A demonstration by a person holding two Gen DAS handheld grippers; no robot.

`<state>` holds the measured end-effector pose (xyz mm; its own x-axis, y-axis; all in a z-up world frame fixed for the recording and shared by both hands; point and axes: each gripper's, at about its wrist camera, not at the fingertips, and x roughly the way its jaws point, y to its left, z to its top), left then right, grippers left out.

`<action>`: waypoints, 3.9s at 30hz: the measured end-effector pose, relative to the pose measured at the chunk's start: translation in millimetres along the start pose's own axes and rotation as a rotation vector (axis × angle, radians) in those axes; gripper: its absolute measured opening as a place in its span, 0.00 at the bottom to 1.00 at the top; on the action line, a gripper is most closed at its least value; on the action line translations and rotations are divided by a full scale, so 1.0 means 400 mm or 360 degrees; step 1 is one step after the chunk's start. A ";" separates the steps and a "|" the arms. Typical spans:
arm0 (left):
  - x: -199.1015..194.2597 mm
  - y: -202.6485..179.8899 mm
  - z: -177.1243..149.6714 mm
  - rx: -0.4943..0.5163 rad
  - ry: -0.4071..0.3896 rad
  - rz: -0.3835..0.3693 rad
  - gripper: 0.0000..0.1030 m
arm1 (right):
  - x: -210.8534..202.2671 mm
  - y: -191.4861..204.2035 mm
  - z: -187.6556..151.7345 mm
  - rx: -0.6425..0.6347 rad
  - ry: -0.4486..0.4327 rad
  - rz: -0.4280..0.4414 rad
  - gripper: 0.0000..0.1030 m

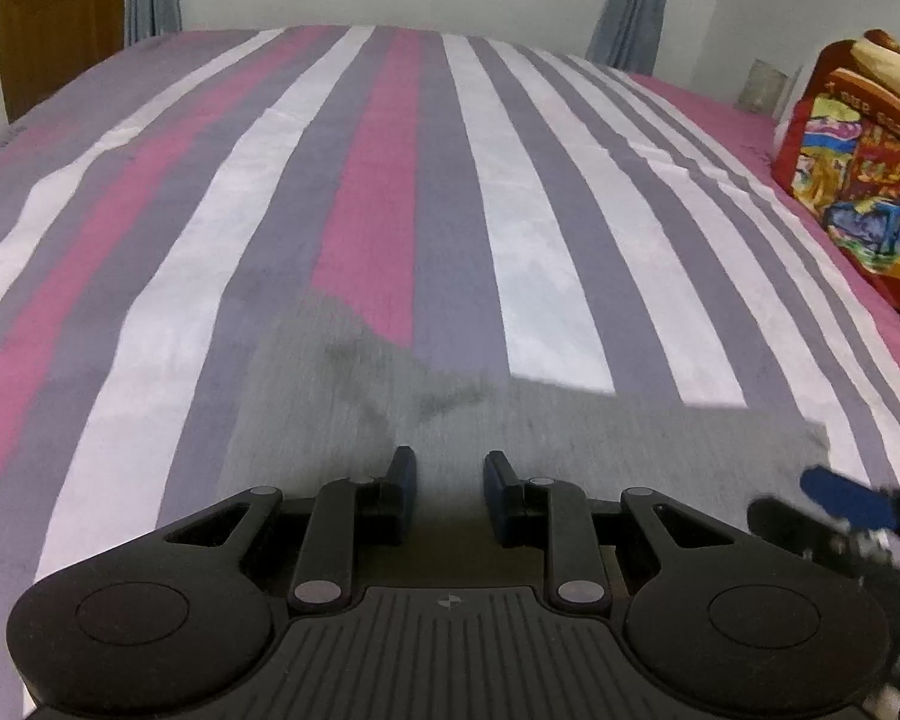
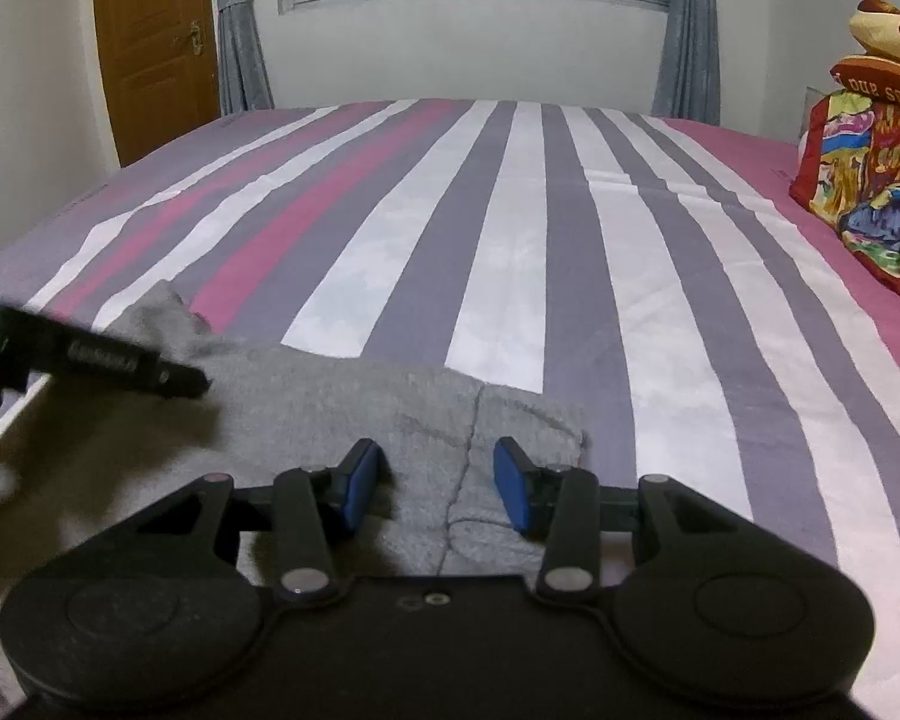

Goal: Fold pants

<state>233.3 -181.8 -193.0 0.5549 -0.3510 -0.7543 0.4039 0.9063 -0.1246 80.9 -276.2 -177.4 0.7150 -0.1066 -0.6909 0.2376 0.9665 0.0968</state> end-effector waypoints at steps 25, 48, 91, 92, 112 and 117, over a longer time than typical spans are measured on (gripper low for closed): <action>-0.201 0.005 -0.235 -0.0085 -0.0004 -0.0109 0.25 | -0.156 0.027 -0.136 -0.0062 0.0020 0.0003 0.42; -0.255 -0.016 -0.247 -0.0069 -0.0043 0.0057 0.25 | -0.184 0.039 -0.131 -0.0040 0.0026 0.0021 0.54; -0.281 0.089 -0.207 -0.0132 -0.0045 0.0167 0.29 | -0.216 -0.074 -0.129 0.0246 0.0115 0.0086 0.69; -0.279 0.090 -0.207 -0.0131 -0.0044 0.0156 0.32 | -0.212 -0.077 -0.130 0.0267 0.0126 0.0104 0.69; -0.261 0.071 -0.210 -0.0041 -0.0051 0.0191 0.52 | -0.216 -0.038 -0.106 0.0116 0.0037 0.0140 0.40; -0.276 0.098 -0.193 -0.0063 -0.0051 0.0192 0.55 | -0.225 -0.058 -0.105 0.0153 0.0027 0.0165 0.49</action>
<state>131.9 -89.3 -164.6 0.6211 -0.2456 -0.7443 0.3042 0.9507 -0.0598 -16.3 -279.1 -147.6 0.7280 -0.0026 -0.6856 0.2257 0.9452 0.2360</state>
